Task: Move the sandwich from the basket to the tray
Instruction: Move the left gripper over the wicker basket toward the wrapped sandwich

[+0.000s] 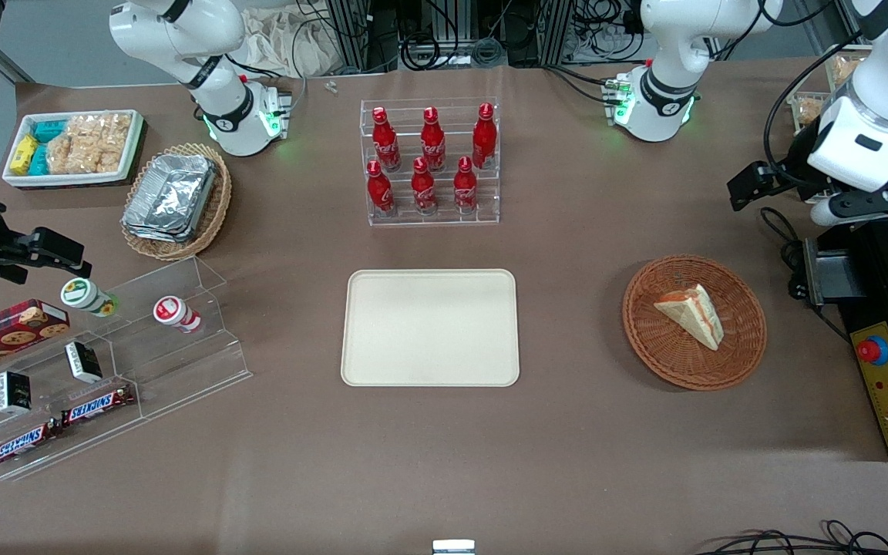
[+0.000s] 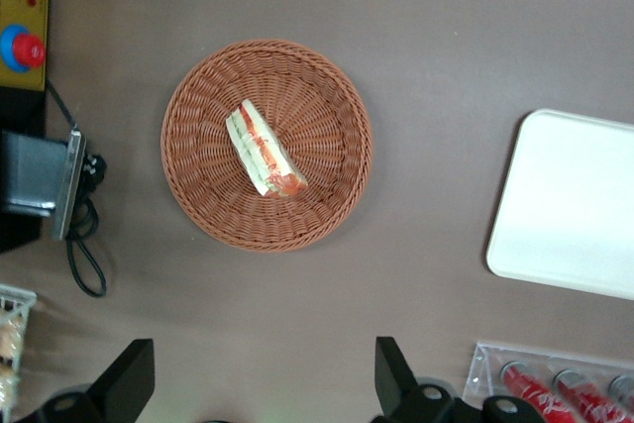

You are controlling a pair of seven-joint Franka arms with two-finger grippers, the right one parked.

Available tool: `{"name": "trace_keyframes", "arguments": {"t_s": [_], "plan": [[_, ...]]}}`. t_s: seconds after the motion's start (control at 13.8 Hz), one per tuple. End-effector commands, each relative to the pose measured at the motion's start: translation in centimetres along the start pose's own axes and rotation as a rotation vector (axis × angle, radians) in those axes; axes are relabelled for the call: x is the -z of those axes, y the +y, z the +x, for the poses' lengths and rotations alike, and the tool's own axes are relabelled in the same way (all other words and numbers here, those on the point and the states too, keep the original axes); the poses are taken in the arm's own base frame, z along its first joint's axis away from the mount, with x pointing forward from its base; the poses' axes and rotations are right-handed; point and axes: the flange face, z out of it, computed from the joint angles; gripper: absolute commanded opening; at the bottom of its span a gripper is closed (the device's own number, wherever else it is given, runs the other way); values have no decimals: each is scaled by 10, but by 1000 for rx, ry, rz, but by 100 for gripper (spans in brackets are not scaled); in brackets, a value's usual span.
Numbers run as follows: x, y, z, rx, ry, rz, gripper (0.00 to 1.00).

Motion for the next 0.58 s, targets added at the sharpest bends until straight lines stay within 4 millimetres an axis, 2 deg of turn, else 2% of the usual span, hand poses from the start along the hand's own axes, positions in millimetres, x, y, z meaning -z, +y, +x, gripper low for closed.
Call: {"name": "trace_keyframes", "arguments": {"t_s": [0.0, 0.22, 0.51], "plan": [[-18, -2, 1, 88, -12, 3, 100], [-43, -9, 10, 261, 29, -5, 100], [-71, -17, 17, 311, 26, -7, 100]]}}
